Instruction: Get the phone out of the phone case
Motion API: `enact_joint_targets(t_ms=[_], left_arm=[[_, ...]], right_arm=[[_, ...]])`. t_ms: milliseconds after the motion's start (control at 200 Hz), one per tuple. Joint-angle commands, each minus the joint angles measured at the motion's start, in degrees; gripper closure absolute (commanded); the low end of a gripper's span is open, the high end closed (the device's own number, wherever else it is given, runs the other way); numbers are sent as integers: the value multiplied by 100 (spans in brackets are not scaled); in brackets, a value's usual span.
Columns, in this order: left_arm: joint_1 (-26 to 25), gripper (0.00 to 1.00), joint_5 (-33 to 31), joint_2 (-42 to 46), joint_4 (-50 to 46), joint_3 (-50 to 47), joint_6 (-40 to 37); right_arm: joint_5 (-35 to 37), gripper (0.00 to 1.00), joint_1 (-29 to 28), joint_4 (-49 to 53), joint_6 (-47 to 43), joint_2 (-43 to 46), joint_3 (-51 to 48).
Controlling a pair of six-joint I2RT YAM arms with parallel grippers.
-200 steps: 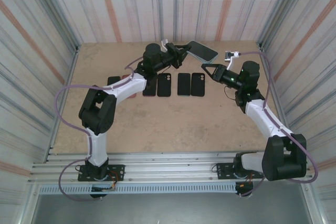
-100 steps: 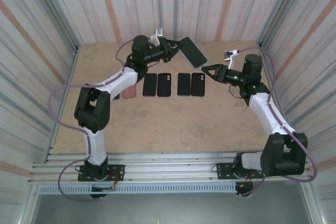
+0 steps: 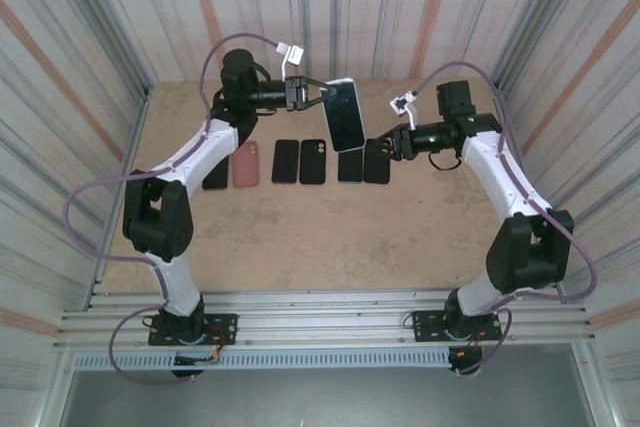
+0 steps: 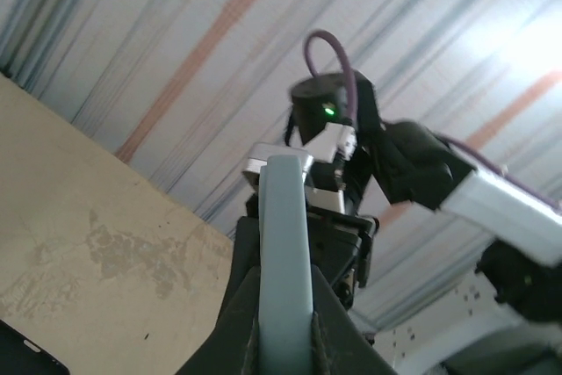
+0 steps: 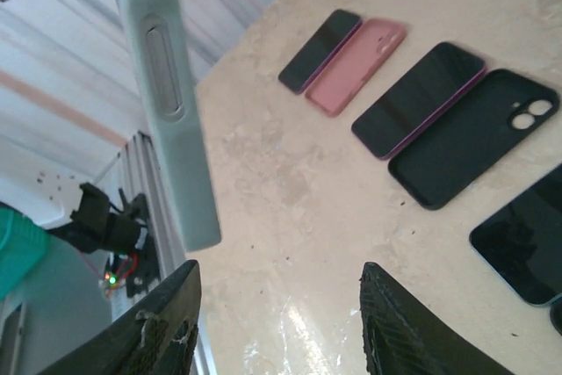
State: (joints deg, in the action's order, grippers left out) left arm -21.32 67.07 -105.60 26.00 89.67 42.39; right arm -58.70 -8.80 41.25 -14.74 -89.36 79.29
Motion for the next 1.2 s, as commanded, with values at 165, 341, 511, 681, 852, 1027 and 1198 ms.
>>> enact_joint_targets(t_ms=[165,341,511,681,852,1027,1198], left_arm=[[93,100,841,512,-297,161,-1009],[129,100,887,623,-487,80,-1162],[133,100,925,664,-319,-43,-1009],[153,100,931,715,-336,-117,-1014],[162,100,948,743,-332,-176,-1014],[163,100,1063,678,-180,-140,-601],[155,100,1226,680,6,-191,-231]], right_arm=[[-188,56,-613,1324,-2000,-436,638],[-239,64,-784,920,-2051,-374,602],[-250,73,-865,686,-1953,-338,544],[-197,83,-880,732,-2044,-270,485],[-91,85,-887,767,-2097,-225,465],[586,89,-904,713,-2200,-123,504],[1394,90,-1001,174,-2410,220,273]])
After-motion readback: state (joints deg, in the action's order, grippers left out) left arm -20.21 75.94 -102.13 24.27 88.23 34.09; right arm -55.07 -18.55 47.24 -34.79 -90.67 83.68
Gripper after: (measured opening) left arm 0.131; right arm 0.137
